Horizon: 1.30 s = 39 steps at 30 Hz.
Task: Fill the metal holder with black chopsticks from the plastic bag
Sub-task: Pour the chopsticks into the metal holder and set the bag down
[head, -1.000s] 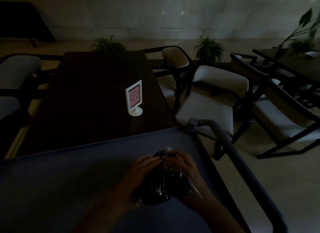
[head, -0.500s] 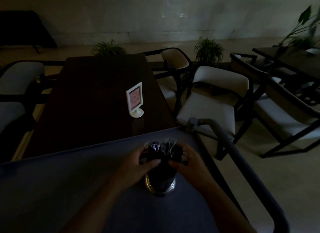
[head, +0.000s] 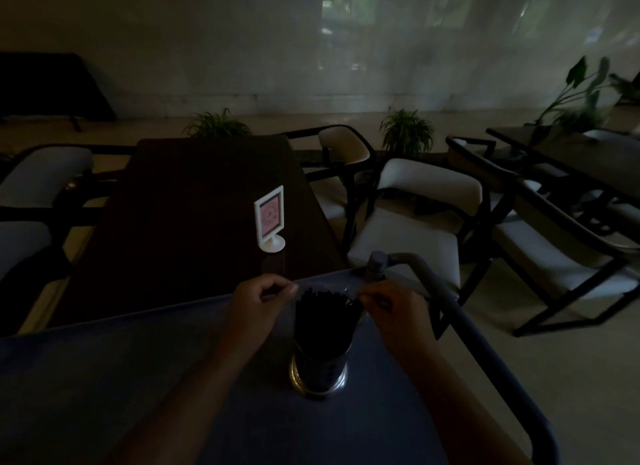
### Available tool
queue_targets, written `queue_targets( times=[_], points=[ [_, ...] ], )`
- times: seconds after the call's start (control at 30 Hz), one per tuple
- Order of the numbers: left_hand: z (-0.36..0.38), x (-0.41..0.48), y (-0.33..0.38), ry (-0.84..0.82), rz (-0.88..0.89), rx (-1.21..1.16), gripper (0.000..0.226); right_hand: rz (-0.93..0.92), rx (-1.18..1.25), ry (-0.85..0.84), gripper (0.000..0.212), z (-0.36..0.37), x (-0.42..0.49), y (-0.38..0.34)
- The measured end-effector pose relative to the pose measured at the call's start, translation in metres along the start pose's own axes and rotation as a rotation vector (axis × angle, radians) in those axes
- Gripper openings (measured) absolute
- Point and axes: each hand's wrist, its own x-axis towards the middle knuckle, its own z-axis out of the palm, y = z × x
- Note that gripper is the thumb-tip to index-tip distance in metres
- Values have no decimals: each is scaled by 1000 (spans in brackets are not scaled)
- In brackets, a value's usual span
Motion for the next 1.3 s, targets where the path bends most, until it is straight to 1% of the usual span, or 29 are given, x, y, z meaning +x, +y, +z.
queue_targets(
  times=[0.1,0.17,0.27,0.33,0.43,0.53,0.6,0.73,0.83,0.93,1.03,1.17,1.3],
  points=[
    [-7,1,10,27,5,13,6,-48,-85,32,4,-10,10,-8],
    [-12,3,19,35,40,55,9,-82,-81,41,4,-18,16,-19],
    [-22,9,33,19,106,119,8,-169,-162,22,7,-31,23,-34],
    [-30,11,43,-7,203,194,8,-223,-228,1,9,-39,25,-43],
    [-40,18,54,-36,388,375,13,-253,-311,-53,15,-50,31,-53],
    [-49,29,63,-42,470,478,17,-315,-468,-105,19,-63,37,-63],
    [-54,35,71,-36,523,500,17,-361,-529,-111,16,-72,42,-69],
    [-62,43,89,-58,612,509,16,-355,-513,-75,16,-83,53,-81],
    [-68,47,103,-69,624,487,17,-410,-539,-19,16,-91,61,-91],
    [-76,50,120,-56,611,484,18,-478,-542,47,11,-100,65,-108],
    [-88,51,136,2,630,483,20,-497,-473,114,11,-106,69,-125],
    [-109,50,151,80,656,403,11,-491,-389,183,10,-114,81,-145],
    [-145,43,149,132,657,360,10,-540,-325,183,10,-103,88,-169]
  ],
)
